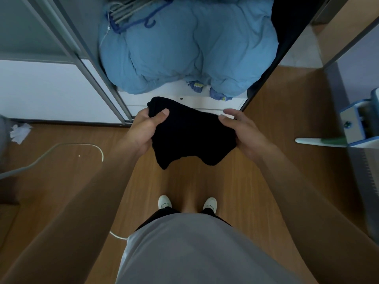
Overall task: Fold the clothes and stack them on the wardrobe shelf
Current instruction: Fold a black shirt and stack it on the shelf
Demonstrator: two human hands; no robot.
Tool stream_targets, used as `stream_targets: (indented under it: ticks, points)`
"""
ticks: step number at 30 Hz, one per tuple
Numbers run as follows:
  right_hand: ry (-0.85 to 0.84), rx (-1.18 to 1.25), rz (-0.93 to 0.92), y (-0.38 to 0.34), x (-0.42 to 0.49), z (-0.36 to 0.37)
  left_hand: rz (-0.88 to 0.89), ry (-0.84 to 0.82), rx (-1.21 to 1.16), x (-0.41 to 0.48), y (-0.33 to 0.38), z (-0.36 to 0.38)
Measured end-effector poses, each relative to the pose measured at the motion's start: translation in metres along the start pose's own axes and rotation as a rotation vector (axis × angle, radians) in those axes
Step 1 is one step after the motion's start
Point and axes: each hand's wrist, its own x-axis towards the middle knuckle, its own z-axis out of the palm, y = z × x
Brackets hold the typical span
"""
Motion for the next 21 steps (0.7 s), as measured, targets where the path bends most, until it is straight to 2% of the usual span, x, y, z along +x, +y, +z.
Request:
stream_targets:
  ticks: [3,5,9,12,16,21]
  points:
    - [-0.117,0.268,-0.096,0.005,-0.003,-0.003,0.023,0.019,0.008,0.0,0.005,-0.001]
    - [-0.154,0.295,-0.158,0.003,-0.005,0.003,0.041,0.053,0.031,0.0,0.008,-0.001]
    - [-0.155,0.201,-0.182,-0.005,-0.009,0.022,0.095,0.142,0.137,0.002,0.016,-0.008]
    - [-0.108,0.152,-0.161,-0.009,-0.011,0.035,0.187,0.115,0.333,0.005,0.024,-0.015]
    - [-0.102,-0.125,-0.171,-0.013,-0.016,0.053,0.138,0.07,0.441,0.004,0.035,-0.026]
    - [-0.083,-0.333,-0.171,-0.016,-0.023,0.08,-0.009,0.016,0.357,-0.002,0.053,-0.048]
